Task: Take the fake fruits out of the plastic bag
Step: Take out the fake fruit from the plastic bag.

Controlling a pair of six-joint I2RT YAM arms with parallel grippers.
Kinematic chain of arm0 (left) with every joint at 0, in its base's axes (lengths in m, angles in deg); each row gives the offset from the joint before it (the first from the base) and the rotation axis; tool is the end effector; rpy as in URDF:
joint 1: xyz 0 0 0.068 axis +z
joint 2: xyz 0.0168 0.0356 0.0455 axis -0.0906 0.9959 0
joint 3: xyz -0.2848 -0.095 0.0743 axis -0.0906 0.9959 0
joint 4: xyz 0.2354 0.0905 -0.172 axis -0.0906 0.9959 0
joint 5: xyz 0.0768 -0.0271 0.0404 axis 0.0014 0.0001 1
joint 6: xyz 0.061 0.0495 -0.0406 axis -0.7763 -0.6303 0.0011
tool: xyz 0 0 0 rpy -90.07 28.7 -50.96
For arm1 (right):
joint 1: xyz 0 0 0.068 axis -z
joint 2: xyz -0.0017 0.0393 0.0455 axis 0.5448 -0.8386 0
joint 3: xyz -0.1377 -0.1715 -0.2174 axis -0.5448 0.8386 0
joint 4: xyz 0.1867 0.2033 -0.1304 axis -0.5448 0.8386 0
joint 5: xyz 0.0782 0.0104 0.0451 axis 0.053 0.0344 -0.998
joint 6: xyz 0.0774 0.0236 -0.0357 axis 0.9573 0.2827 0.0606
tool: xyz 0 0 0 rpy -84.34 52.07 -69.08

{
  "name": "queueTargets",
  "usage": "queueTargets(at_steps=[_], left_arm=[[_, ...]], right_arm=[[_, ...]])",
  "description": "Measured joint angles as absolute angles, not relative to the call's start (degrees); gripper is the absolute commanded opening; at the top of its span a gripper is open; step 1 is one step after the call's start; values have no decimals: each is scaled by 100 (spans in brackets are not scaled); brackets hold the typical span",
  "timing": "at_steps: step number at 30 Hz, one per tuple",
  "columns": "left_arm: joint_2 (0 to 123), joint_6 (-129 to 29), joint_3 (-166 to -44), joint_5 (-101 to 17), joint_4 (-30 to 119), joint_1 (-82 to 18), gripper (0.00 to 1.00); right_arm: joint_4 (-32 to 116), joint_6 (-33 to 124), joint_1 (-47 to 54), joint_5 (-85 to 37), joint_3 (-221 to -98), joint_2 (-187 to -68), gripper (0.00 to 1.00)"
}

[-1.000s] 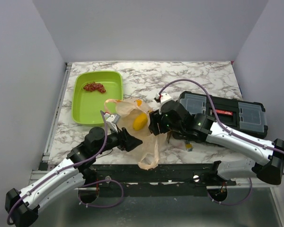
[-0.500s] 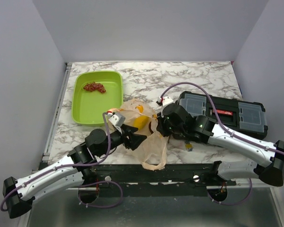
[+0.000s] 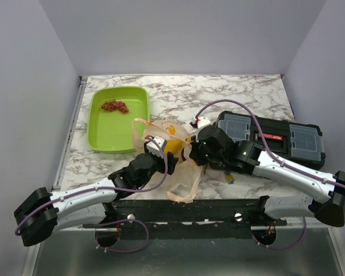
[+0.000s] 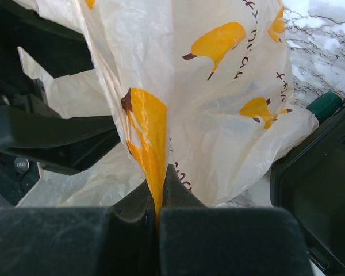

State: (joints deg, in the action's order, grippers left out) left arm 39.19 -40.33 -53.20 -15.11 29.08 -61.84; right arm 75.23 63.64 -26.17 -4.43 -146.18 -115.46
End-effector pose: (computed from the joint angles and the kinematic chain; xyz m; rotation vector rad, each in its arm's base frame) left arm 0.1644 -0.2039 0.2088 0.3444 1.8387 -0.6516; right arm 0.1801 0.2697 0.3213 -0.5779 2.2489 0.5264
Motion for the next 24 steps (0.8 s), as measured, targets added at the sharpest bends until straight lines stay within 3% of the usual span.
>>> queueTargets(at_steps=[14, 20, 24], left_arm=[[5244, -4081, -5949, -1476, 2766, -5688, 81], [5871, -4101, -6205, -1662, 2624, -5456, 94], [6457, -4116, -6511, -1747, 2467, -5369, 94]], right_arm=[[7520, 6226, -2617, -443, -14618, -11546, 1], [7518, 6167, -2617, -491, -14618, -11566, 1], [7514, 6128, -2617, -533, -14618, -11590, 1]])
